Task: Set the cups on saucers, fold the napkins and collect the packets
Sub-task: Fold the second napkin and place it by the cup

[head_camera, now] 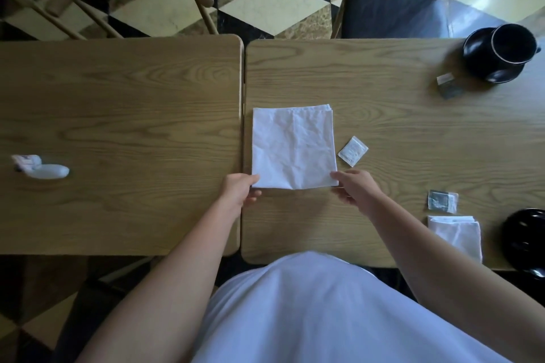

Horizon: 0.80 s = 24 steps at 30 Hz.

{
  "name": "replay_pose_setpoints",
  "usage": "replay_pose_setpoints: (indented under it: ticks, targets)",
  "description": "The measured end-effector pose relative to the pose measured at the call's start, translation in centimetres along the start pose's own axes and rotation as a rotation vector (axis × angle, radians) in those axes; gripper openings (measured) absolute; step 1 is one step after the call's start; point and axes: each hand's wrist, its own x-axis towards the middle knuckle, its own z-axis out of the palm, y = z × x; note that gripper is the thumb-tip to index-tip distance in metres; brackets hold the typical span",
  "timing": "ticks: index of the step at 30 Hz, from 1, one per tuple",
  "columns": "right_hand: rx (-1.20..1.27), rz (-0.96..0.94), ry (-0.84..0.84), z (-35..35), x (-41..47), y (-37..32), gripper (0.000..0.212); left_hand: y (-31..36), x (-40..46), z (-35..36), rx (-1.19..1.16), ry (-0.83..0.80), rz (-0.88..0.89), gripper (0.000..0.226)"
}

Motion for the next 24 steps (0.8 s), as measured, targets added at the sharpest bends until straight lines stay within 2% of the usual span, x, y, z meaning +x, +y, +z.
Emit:
replay_pose_setpoints:
  ticks: [3,9,13,15,19,21,24]
  targets:
    - [0.019,0.018,0.008,-0.7,-0.9,1.8,0.008,-1.6,-1.2,-0.7,0.020,-0.018,0.013,0.013]
    - [0.023,0.142,-0.055,-1.5,-3.3,7.5,0.007,-6.5,-3.4,-2.0,0.059,-0.030,-0.100,0.018]
    - [0.095,0.147,-0.088,-1.8,-4.7,8.7,0.012,-7.7,-4.5,-2.7,0.001,-0.034,-0.121,0.021]
    - [0.145,0.123,-0.117,-2.1,-4.8,7.7,0.015,-6.8,-4.8,-3.1,-0.077,-0.061,-0.109,0.021]
    - [0.256,0.166,-0.171,-2.3,-3.7,3.2,0.002,-2.8,-4.1,-3.3,-0.179,-0.092,-0.039,0.016]
    - [0.324,0.181,-0.146,-2.3,-2.8,0.9,0.006,-0.1,-3.5,-2.6,-0.198,-0.131,-0.039,0.011]
    - [0.338,0.155,-0.091,-1.9,-1.4,-1.7,0.009,3.5,-2.4,-1.4,-0.159,-0.137,-0.065,0.021]
